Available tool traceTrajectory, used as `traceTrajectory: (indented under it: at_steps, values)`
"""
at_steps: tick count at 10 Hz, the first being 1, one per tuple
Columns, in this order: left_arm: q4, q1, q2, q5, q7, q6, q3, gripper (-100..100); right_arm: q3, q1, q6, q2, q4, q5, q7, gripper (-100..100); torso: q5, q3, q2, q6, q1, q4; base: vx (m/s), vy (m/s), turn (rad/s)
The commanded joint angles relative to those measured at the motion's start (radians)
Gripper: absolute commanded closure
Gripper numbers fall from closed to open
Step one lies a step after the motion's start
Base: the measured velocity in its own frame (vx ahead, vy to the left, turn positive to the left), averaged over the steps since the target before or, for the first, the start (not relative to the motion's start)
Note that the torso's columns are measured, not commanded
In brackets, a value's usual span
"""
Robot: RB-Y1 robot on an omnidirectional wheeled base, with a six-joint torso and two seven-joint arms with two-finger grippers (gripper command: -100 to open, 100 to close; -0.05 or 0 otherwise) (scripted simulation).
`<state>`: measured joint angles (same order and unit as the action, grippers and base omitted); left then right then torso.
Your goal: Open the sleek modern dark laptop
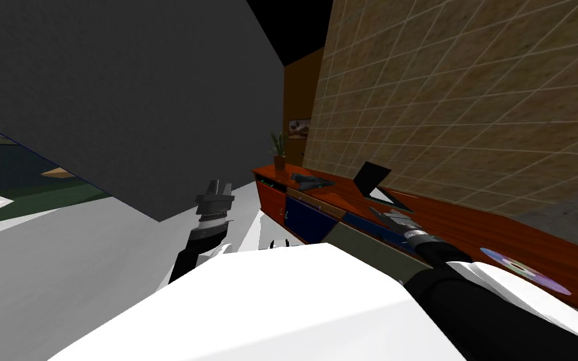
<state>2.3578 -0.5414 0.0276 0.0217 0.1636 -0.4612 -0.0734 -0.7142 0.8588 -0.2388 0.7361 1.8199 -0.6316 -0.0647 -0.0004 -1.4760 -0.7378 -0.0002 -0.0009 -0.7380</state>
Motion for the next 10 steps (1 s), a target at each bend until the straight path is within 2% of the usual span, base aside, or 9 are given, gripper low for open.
traceTrajectory:
  at_steps: [1,2,3,5,6,9,10]
  values:
    - [0.000,0.000,0.000,0.000,0.000,0.000,0.000,0,-0.053,0.036,0.012,0.052,-0.065,-0.040,0.002,-100,0.001,0.000,0.000,-0.001,0.001,0.000,0.010,0.052,0.117]
    - [0.000,0.000,0.000,0.000,0.000,0.000,0.000,0,-0.079,0.054,0.025,0.087,-0.109,-0.069,0.002,-100,0.000,0.001,-0.001,0.001,0.000,0.000,-0.002,0.056,0.133]
    - [0.000,0.000,0.000,0.000,0.000,0.000,0.000,0,-0.079,0.054,0.025,0.087,-0.111,-0.069,0.002,-100,0.000,0.001,-0.002,0.000,0.000,0.000,-0.001,0.038,0.091]
    - [0.000,0.000,0.000,0.000,0.000,0.000,0.000,0,-0.127,0.087,0.052,0.156,-0.188,-0.123,0.001,-100,0.000,0.000,0.000,0.000,0.001,0.000,0.006,0.051,0.228]
    - [0.000,0.000,0.000,0.000,0.000,0.000,0.000,0,-0.127,0.087,0.052,0.156,-0.204,-0.123,0.001,-100,0.001,-0.001,0.001,0.000,0.002,0.000,0.009,0.040,0.091]
    - [0.000,0.000,0.000,0.000,0.000,0.000,0.000,0,-0.190,0.134,0.093,0.251,-0.321,-0.198,-0.002,-100,0.000,0.000,0.000,0.000,0.001,0.000,0.001,0.040,0.214]
    - [0.000,0.000,0.000,0.000,0.000,0.000,0.000,0,-0.190,0.134,0.093,0.251,-0.343,-0.198,-0.002,-100,0.000,0.000,0.000,0.000,0.001,0.000,0.005,0.036,0.068]
